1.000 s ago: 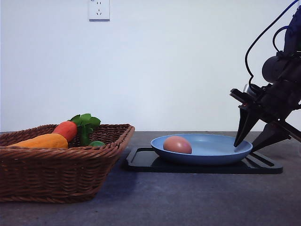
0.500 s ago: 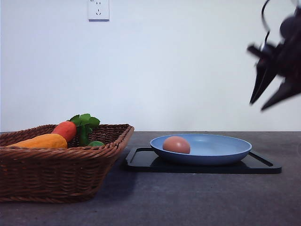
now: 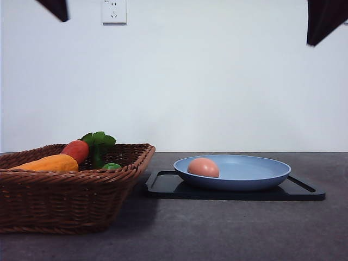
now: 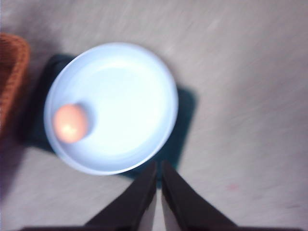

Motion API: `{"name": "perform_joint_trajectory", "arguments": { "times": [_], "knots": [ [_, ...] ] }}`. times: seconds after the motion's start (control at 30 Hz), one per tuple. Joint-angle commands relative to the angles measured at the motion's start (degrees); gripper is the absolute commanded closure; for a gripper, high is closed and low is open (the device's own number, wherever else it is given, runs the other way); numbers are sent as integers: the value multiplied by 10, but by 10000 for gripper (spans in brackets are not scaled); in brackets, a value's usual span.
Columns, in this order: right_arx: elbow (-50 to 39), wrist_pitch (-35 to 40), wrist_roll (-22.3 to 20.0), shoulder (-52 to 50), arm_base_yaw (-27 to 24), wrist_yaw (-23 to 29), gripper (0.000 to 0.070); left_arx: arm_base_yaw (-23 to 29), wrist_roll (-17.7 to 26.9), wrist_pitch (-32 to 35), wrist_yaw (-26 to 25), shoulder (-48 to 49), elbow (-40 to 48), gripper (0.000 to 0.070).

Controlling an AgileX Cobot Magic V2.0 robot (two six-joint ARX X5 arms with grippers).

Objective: Transfer egg from basket to plate and serve

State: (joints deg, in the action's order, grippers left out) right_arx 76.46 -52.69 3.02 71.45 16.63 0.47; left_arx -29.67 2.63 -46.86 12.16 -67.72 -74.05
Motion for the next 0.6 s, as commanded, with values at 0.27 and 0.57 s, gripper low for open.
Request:
{"name": "perform_joint_trajectory", "arguments": {
  "times": [0.27,0.57],
  "knots": [
    [-206,188,-4,-168,93,101,700,30,-32,153,-7,104,149,700],
    [-450,446,50,-289,116,103,700,29,-87,312,-20,280,373,700]
  ]
}}
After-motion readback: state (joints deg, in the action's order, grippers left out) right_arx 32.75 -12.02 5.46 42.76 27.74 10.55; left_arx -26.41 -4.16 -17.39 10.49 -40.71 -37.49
